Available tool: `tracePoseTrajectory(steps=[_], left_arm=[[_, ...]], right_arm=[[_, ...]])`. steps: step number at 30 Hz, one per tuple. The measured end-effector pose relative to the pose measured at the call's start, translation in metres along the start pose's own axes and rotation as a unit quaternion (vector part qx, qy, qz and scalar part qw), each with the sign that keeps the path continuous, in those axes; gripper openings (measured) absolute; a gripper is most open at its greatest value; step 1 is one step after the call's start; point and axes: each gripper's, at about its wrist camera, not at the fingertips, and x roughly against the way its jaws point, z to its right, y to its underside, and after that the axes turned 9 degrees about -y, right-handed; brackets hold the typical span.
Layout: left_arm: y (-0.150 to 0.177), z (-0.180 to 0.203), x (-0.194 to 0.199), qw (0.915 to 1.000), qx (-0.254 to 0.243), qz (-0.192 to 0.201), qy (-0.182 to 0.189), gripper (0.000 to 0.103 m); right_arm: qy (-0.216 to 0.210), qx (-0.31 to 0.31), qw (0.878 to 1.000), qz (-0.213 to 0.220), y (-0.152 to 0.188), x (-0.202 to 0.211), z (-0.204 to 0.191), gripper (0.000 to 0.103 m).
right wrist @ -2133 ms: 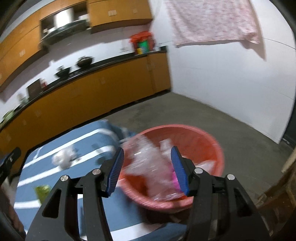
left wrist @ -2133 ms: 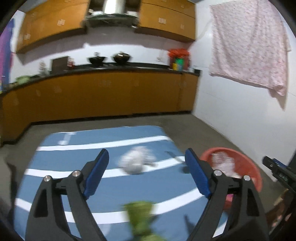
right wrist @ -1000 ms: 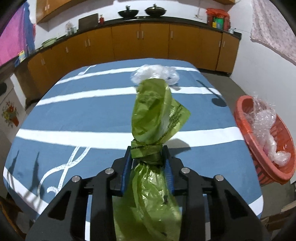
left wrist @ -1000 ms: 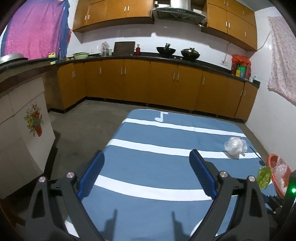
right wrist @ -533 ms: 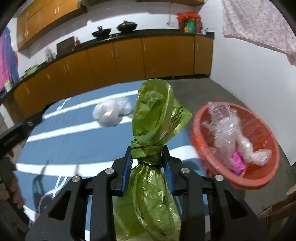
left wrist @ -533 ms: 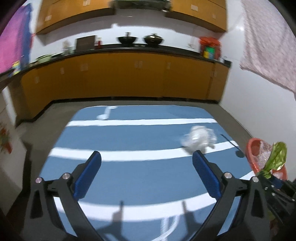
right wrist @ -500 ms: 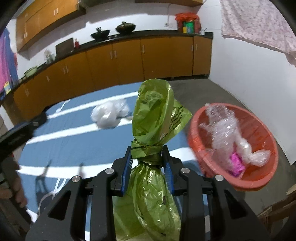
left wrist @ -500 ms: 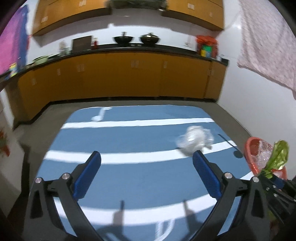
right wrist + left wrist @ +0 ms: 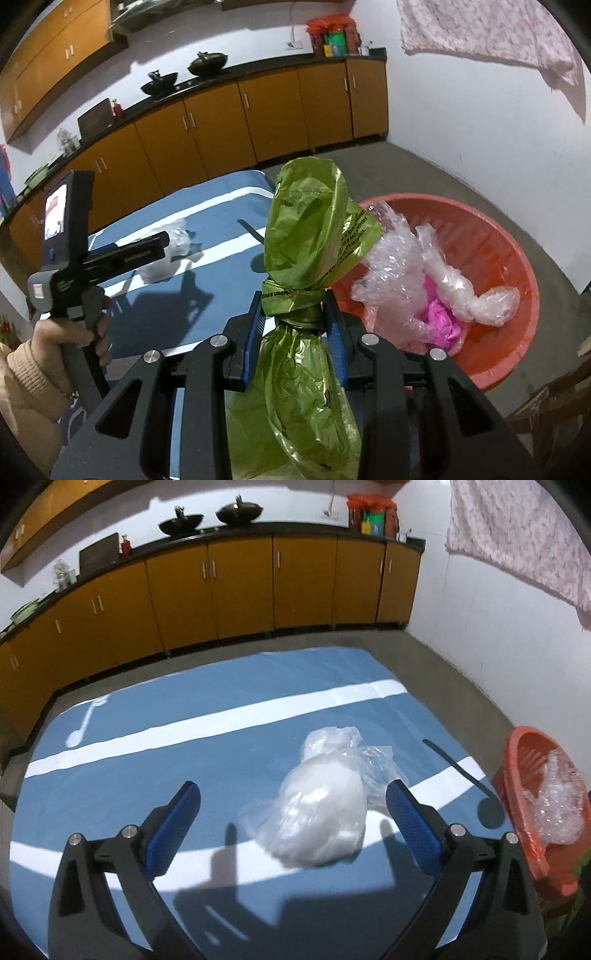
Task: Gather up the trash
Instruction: 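Grasp the white plastic bag with the left tool while the right tool holds the green bag, then carry both bags over the orange basket and open both tools to drop them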
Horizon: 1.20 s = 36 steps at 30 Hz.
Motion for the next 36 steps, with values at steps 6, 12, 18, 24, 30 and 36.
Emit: tracePoseTrajectory(steps=[6,12,18,24,30,36], left_arm=[[-0.006,0.011,-0.027,0.9995,-0.021,-0.021,0.007,0.094],[-0.006,0.015,-0.037,0.9977,-0.029,-0.045,0.043,0.053],[-0.001,0.014,-0.029,0.9981,-0.026,-0.041,0.039,0.042],[0.004,0.007,0.007,0.9990,-0.032,-0.014,0.028,0.042],[0.006,0.004,0.055,0.9988,-0.038,0.026,0.014,0.042],[0.006,0.001,0.093,0.9986,-0.027,0.044,0.011,0.042]], right_arm=[[-0.005,-0.002,1.000,0.001,-0.002,-0.003,0.004,0.033],[-0.007,-0.005,1.000,0.001,-0.001,-0.003,0.003,0.033],[-0.008,-0.008,1.000,0.007,-0.002,0.002,0.004,0.033],[-0.009,-0.005,1.000,0.024,-0.002,0.018,0.003,0.033],[-0.009,0.000,0.999,0.044,-0.002,0.043,-0.001,0.033],[-0.007,0.005,0.998,0.065,-0.003,0.069,-0.003,0.033]])
